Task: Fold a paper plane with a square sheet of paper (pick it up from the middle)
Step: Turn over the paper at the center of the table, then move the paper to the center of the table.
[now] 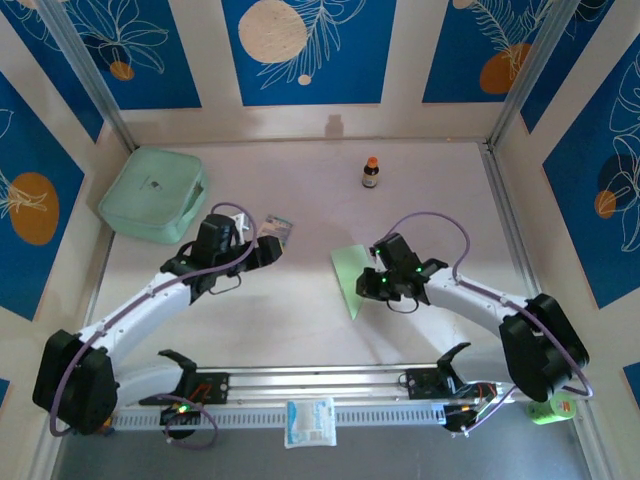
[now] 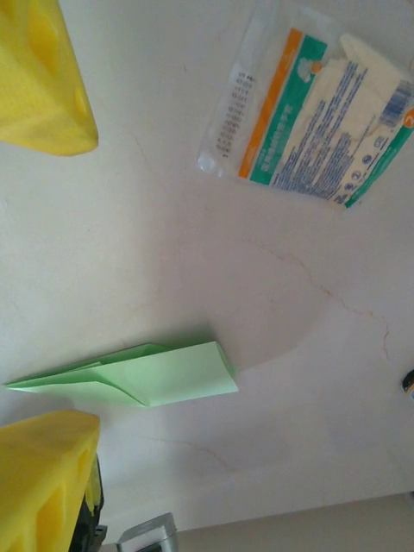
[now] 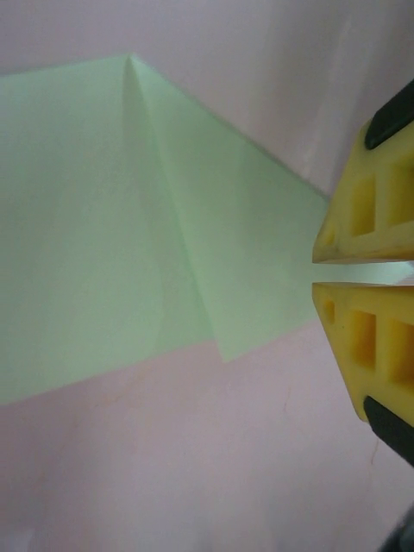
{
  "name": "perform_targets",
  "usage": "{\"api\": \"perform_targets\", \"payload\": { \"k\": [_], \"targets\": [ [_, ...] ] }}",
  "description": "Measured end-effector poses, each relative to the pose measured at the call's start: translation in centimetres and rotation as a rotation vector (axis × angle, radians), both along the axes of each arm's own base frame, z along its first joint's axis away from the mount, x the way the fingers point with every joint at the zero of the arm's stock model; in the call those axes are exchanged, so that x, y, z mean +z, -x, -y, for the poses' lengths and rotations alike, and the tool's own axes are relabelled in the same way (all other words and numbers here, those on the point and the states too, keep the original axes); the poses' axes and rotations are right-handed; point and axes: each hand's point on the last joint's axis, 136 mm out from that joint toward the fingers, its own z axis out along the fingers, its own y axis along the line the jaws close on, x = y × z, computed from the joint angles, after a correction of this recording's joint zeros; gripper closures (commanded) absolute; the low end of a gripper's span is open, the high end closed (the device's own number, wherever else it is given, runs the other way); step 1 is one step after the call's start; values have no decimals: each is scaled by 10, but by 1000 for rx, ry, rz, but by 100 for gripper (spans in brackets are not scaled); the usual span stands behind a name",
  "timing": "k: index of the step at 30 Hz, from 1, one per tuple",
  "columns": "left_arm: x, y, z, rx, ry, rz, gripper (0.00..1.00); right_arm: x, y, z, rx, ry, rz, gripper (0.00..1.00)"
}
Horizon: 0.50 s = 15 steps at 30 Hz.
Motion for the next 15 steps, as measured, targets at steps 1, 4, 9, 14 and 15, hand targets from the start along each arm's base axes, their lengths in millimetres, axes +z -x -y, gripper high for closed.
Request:
{"api": "perform_targets", "payload": {
  "k": [1, 4, 9, 14, 15],
  "targets": [
    [-2, 0, 2, -2, 6, -9, 29, 2, -3, -3, -1, -26, 1, 88],
    [-7, -1, 5, -1, 23, -38, 33, -2, -7, -11, 4, -69, -17, 88],
    [-8, -1, 7, 2, 40, -47, 38, -21, -4, -17, 8, -78, -93, 88],
    [-7, -2, 7, 8, 46, -51, 40, -31, -4, -18, -42, -84, -147, 88],
    [-7, -2, 7, 10, 45, -49, 40, -32, -4, -18, -57, -85, -155, 87]
  ]
}}
